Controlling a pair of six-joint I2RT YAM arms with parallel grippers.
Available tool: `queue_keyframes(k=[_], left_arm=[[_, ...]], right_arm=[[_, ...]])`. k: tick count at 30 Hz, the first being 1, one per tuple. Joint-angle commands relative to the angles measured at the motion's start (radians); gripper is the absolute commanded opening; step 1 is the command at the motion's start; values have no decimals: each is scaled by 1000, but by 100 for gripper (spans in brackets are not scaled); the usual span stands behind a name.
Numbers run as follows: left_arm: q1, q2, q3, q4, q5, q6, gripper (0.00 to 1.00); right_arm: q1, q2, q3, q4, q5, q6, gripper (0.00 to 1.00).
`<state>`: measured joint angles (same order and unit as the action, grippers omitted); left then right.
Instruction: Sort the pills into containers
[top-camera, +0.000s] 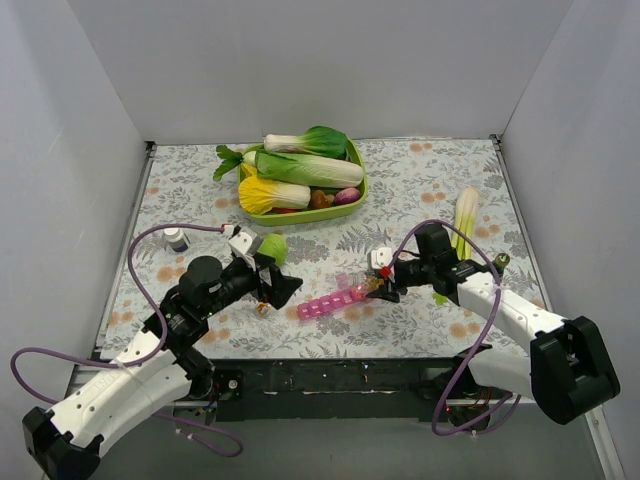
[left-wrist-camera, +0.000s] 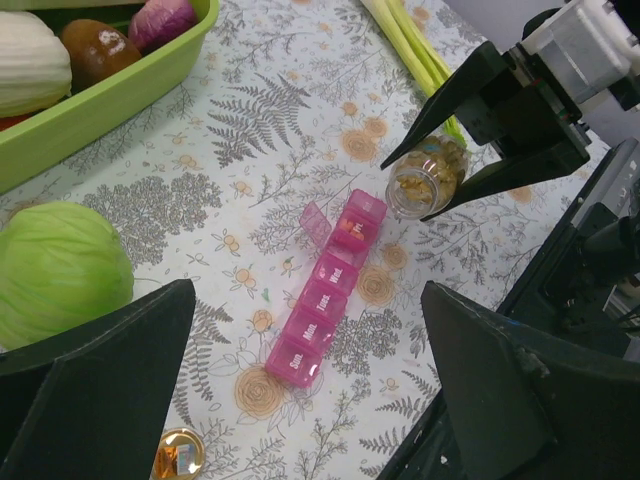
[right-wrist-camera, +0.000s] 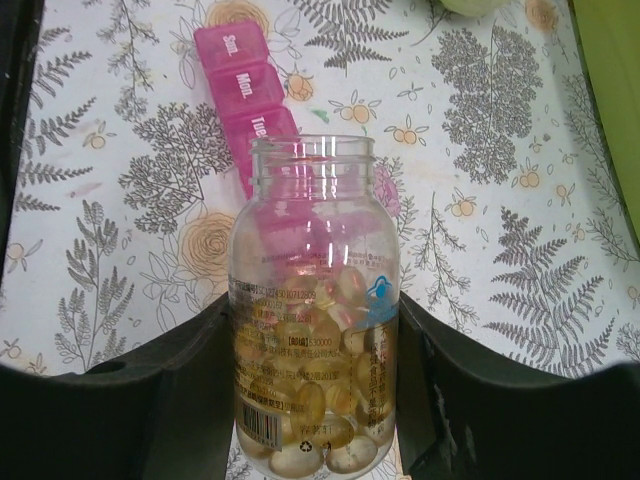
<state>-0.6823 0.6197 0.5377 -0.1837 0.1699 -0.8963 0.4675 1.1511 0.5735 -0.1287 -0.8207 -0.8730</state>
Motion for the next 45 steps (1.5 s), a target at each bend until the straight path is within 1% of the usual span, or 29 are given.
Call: queue_keyframes(k=[1,12,30,45], left_arm=[[4,-37,-50,108,-26,28,98],[4,-28,-39,86,-35,63,98],[4,-23,-30,72,-61,73,98],[4,-32,-30,73,-53,74,98]], right_arm=[[10,12,3,-20,75,-72,1],[37,55,25,-69,155,-98,1],[140,107,83,-164,371,-86,1],[177,140,129,-207,459,-70,1]])
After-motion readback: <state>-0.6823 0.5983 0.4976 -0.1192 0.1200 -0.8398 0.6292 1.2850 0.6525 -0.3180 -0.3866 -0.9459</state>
